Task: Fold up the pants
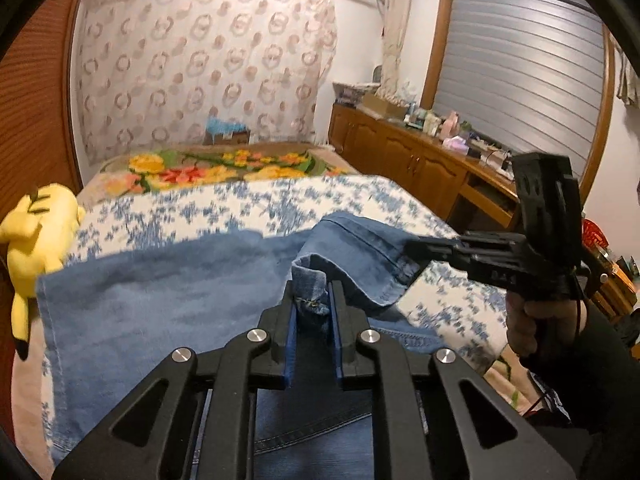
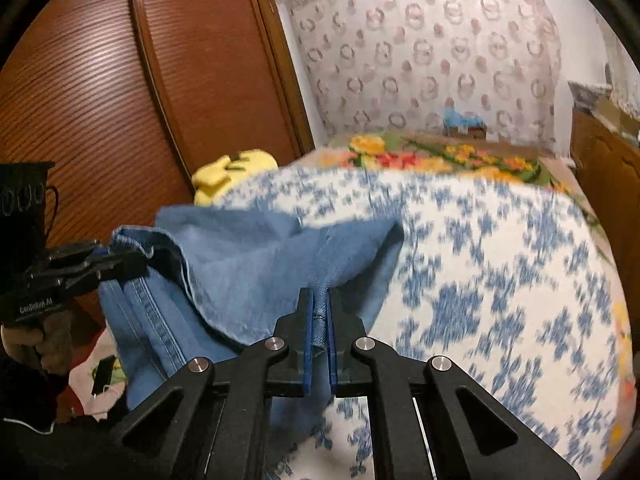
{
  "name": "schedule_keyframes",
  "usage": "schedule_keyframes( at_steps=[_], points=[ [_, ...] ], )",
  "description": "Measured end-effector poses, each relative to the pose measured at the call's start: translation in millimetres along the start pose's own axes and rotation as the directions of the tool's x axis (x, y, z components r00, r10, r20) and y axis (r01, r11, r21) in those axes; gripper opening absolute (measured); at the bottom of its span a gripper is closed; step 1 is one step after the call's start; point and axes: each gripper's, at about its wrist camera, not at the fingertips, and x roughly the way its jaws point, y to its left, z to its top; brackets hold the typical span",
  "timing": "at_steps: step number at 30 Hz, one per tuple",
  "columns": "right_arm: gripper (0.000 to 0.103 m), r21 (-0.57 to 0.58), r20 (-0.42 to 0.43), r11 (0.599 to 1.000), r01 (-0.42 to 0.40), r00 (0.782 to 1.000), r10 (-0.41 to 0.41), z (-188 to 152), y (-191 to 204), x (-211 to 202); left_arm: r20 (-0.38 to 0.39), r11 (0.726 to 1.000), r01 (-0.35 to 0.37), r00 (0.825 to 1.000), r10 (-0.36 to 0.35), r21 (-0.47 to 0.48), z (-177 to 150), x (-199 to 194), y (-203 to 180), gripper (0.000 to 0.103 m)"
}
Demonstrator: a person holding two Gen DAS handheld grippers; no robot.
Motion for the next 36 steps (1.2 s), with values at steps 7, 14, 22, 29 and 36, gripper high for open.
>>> schedule_keyframes(
  at_steps=[7, 14, 22, 29, 36],
  points=[
    [0.005, -0.049, 0.119, 0.999, -0.015, 0.993, 0.021, 44, 11, -32, 0.092, 0.999, -0.019, 0.996, 0.016, 0.035, 26, -39, -8, 0.014],
    [0.005, -0.098, 0.174, 0.995, -0.037, 0.983, 0.054, 71, 28, -43, 0.149, 0.999, -0.033, 0.988, 0.027, 0.032, 35, -70, -3, 0.013],
    [0.005, -0.146, 0.164, 0.985, -0.096, 0.979, 0.12, 95, 48, -8, 0.178, 0.997, -0.075, 0.981, 0.073, 0.001, 25, -90, 18, 0.013],
    [0.005, -0.218, 0.101, 0.964, -0.151, 0.979, 0.177, 114, 74, 45, 0.168, 0.993, -0.1, 0.98, 0.11, -0.068, -6, -105, 47, 0.013],
    [0.005, -0.269, 0.009, 0.942, -0.201, 0.977, 0.212, 126, 99, 100, 0.109, 0.979, -0.132, 0.983, 0.149, -0.155, -41, -96, 80, 0.013]
  ],
)
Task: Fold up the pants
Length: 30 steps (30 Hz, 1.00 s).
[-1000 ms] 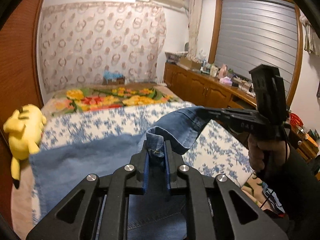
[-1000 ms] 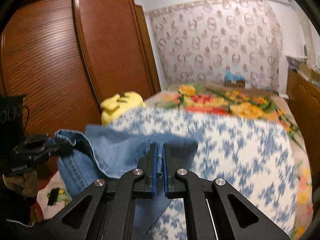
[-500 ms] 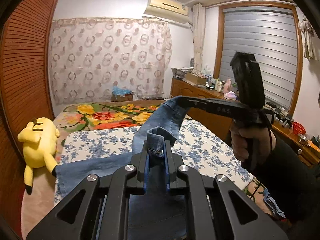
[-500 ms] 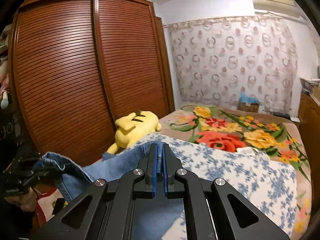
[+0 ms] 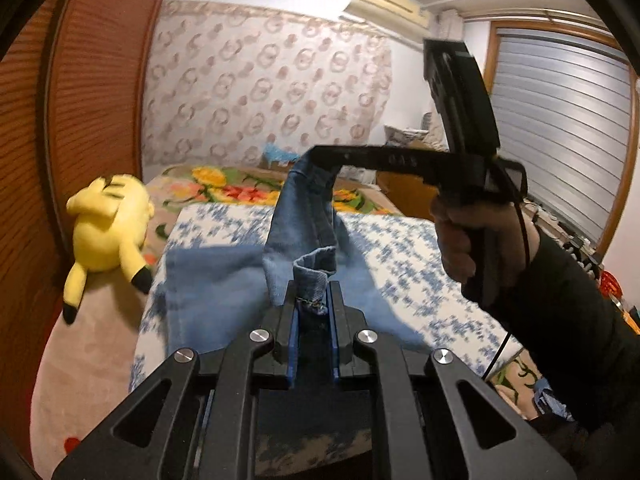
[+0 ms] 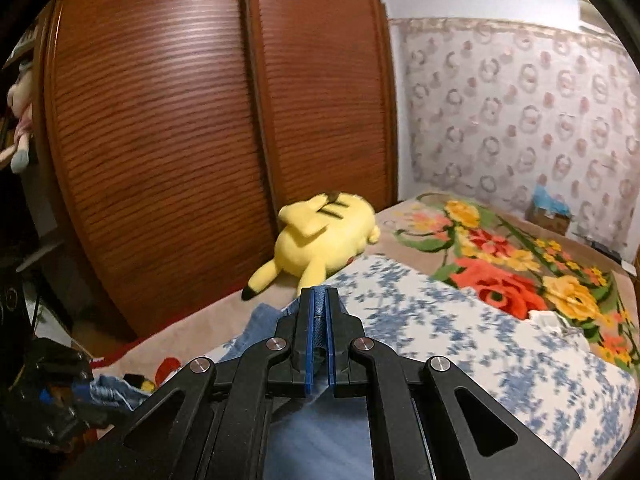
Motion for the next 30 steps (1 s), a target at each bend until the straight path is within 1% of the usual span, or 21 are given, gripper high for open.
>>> schedule_keyframes(
  at_steps=[5, 9, 14, 15, 16, 17, 18, 19, 20, 22, 23, 24, 25, 30],
  points=[
    [0.005, -0.022, -0.06, 1.0, -0.019, 0.998, 0.018, 11, 8, 39, -0.035, 0.999, -0.03, 0.999, 0.029, -0.039, -19, 3, 19, 0.013],
    [0.005, -0.04, -0.111, 0.999, -0.032, 0.993, 0.028, 17, 15, 69, -0.064, 0.997, -0.04, 0.997, 0.036, -0.059, -31, 6, 25, 0.013],
    [0.005, -0.051, -0.159, 0.998, -0.038, 0.987, 0.029, 20, 21, 89, -0.112, 0.994, -0.074, 0.992, 0.065, -0.081, -42, 13, 35, 0.015],
    [0.005, -0.051, -0.163, 0.998, -0.034, 0.986, 0.025, 20, 22, 88, -0.116, 0.993, -0.078, 0.991, 0.067, -0.085, -43, 13, 36, 0.017],
    [0.009, -0.049, -0.169, 0.998, -0.033, 0.985, 0.025, 20, 21, 89, -0.123, 0.992, -0.087, 0.99, 0.076, -0.091, -44, 13, 37, 0.019],
    [0.014, -0.049, -0.171, 0.998, -0.038, 0.985, 0.029, 20, 23, 90, -0.127, 0.991, -0.096, 0.988, 0.083, -0.094, -44, 15, 39, 0.022],
    [0.018, -0.049, -0.172, 0.998, -0.043, 0.985, 0.034, 19, 23, 87, -0.13, 0.99, -0.104, 0.987, 0.091, -0.098, -44, 16, 41, 0.027],
    [0.025, -0.05, -0.171, 0.998, -0.042, 0.985, 0.033, 18, 21, 85, -0.131, 0.988, -0.116, 0.986, 0.103, -0.098, -44, 16, 42, 0.029],
    [0.029, -0.053, -0.165, 0.998, -0.037, 0.986, 0.028, 18, 20, 82, -0.129, 0.987, -0.128, 0.985, 0.115, -0.097, -44, 15, 43, 0.031],
    [0.033, -0.049, -0.15, 0.999, -0.023, 0.989, 0.015, 17, 15, 74, -0.127, 0.986, -0.137, 0.984, 0.124, -0.097, -43, 16, 45, 0.034],
    [0.037, -0.044, -0.145, 0.999, -0.018, 0.989, 0.011, 15, 14, 72, -0.127, 0.985, -0.139, 0.984, 0.126, -0.098, -42, 16, 46, 0.038],
    [0.038, -0.037, -0.142, 0.999, -0.009, 0.99, 0.004, 15, 11, 68, -0.127, 0.985, -0.142, 0.983, 0.129, -0.099, -42, 16, 46, 0.041],
    [0.039, -0.033, -0.137, 0.999, -0.001, 0.991, -0.004, 12, 9, 65, -0.124, 0.984, -0.148, 0.983, 0.136, -0.097, -41, 15, 46, 0.042],
    [0.04, -0.016, -0.126, 0.998, 0.061, 0.99, -0.063, -14, -6, 37, -0.123, 0.982, -0.171, 0.979, 0.16, -0.084, -39, 18, 47, 0.042]
  ],
)
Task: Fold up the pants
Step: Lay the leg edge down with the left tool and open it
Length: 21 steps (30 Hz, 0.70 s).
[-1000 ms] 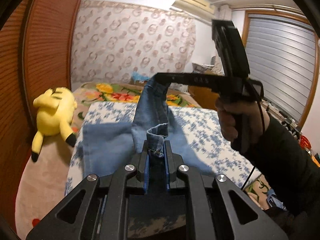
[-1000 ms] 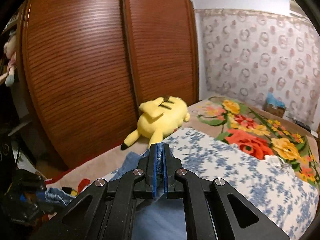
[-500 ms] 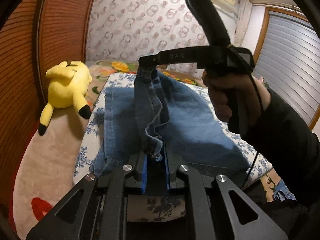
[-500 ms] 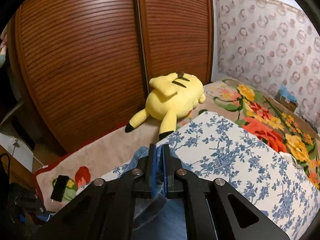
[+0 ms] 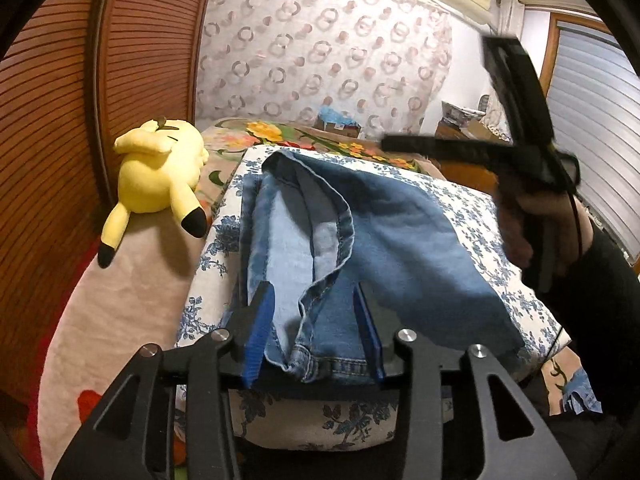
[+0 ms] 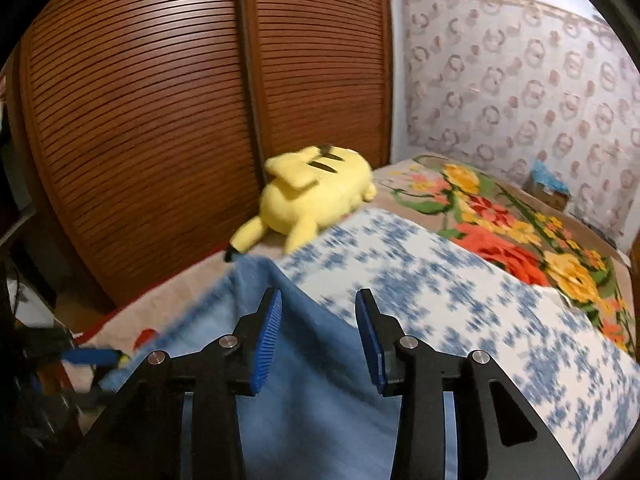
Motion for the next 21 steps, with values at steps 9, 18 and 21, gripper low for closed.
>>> schedule_keyframes(
  at_steps=[9, 18, 21],
  points=[
    [0.041, 0.126, -0.06, 0.984, 0.126, 0.991, -0.119, -60, -38, -31, 0.013, 0.999, -0.007, 1.0, 0.006, 0.054, 7, 7, -10, 0.042],
    [0.041, 0.182, -0.142, 0.97, 0.164, 0.98, -0.139, -89, -40, -31, -0.065, 0.997, 0.006, 0.998, -0.001, 0.079, 5, 39, -11, 0.042],
    [0.041, 0.174, -0.161, 0.97, 0.171, 0.977, -0.143, -89, -34, -25, -0.071, 0.997, 0.017, 0.997, -0.011, 0.081, 2, 42, -10, 0.024]
  ],
)
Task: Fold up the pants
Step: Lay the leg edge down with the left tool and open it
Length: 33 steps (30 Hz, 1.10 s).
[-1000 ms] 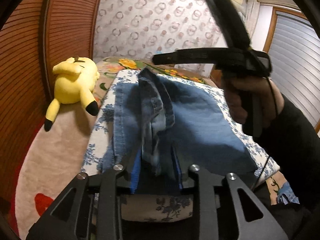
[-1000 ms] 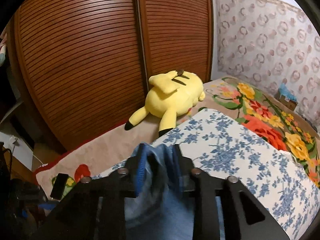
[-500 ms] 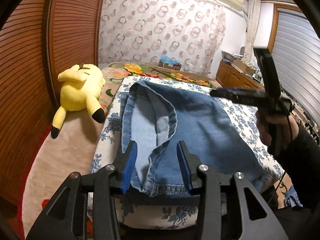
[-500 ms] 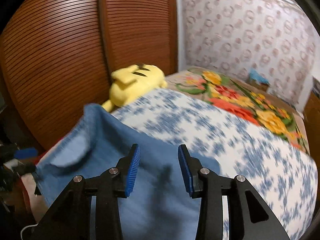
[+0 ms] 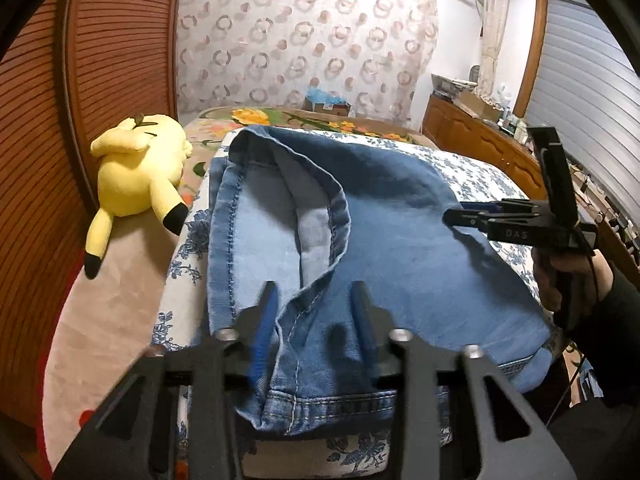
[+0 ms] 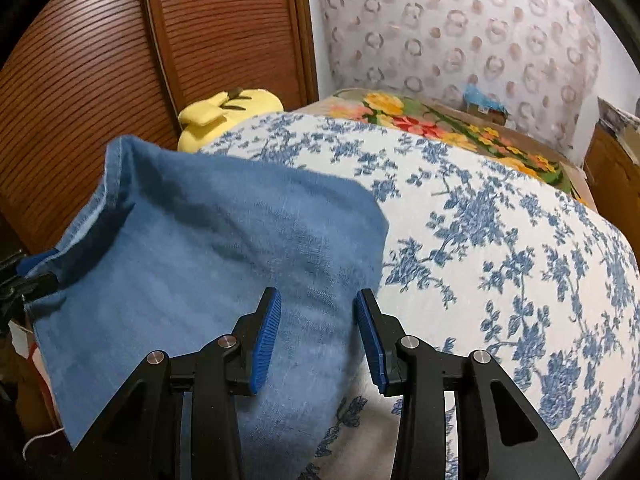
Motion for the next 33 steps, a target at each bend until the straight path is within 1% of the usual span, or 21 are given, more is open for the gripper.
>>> schedule_keyframes(
  at_steps=[1, 2, 4, 7, 9, 12, 17, 19, 21, 23, 27, 33],
  points=[
    [0.041, -0.003, -0.004, 1.0, 0.001, 1.0, -0.001, 0, 3, 1, -0.004, 1.0, -0.001, 1.0, 0.001, -0.003, -1, 0, 1, 0.019],
    [0.041, -0.005, -0.009, 1.0, 0.003, 1.0, -0.003, -2, 2, 6, -0.001, 1.0, 0.0, 1.0, 0.0, -0.005, -1, 0, 2, 0.009],
    [0.041, -0.012, -0.012, 1.0, 0.009, 1.0, -0.01, -5, 6, 8, 0.023, 1.0, 0.003, 1.0, -0.003, -0.015, -1, -9, 5, 0.006],
    [0.042, -0.01, 0.007, 1.0, 0.011, 1.0, -0.011, -8, 8, 9, 0.051, 0.999, -0.023, 0.998, 0.025, -0.035, -2, -23, 15, 0.005],
    [0.043, -0.01, 0.012, 1.0, 0.007, 1.0, -0.007, -11, 8, 10, 0.044, 0.998, -0.031, 0.998, 0.033, -0.049, -4, -25, 22, 0.005],
    [0.044, -0.007, 0.01, 1.0, 0.008, 1.0, -0.008, -12, 6, 13, 0.029, 0.996, -0.073, 0.997, 0.074, -0.056, -9, -25, 30, 0.005],
    [0.052, 0.011, -0.006, 1.0, 0.013, 1.0, -0.013, -11, 2, 16, 0.029, 0.993, -0.084, 0.996, 0.087, -0.088, -3, -25, 35, 0.005],
    [0.053, 0.014, -0.013, 1.0, 0.016, 1.0, -0.016, -11, 1, 18, 0.027, 0.993, -0.076, 0.997, 0.079, -0.088, 4, -23, 35, 0.017],
    [0.055, 0.017, -0.016, 1.0, 0.019, 1.0, -0.019, -11, 1, 18, 0.032, 0.994, -0.073, 0.997, 0.076, -0.078, 13, -18, 31, 0.039],
    [0.057, 0.018, -0.018, 1.0, 0.025, 1.0, -0.024, -10, 1, 19, 0.046, 0.996, -0.065, 0.997, 0.068, -0.062, 21, -16, 26, 0.042],
    [0.058, 0.019, -0.021, 0.999, 0.028, 0.999, -0.027, -10, 1, 19, 0.035, 0.999, -0.045, 0.998, 0.046, -0.01, 45, -1, 16, 0.042],
    [0.06, 0.019, -0.012, 0.999, 0.029, 1.0, -0.029, -11, 0, 17, -0.025, 0.999, -0.018, 1.0, 0.018, 0.032, 75, 32, 12, 0.042]
  ],
)
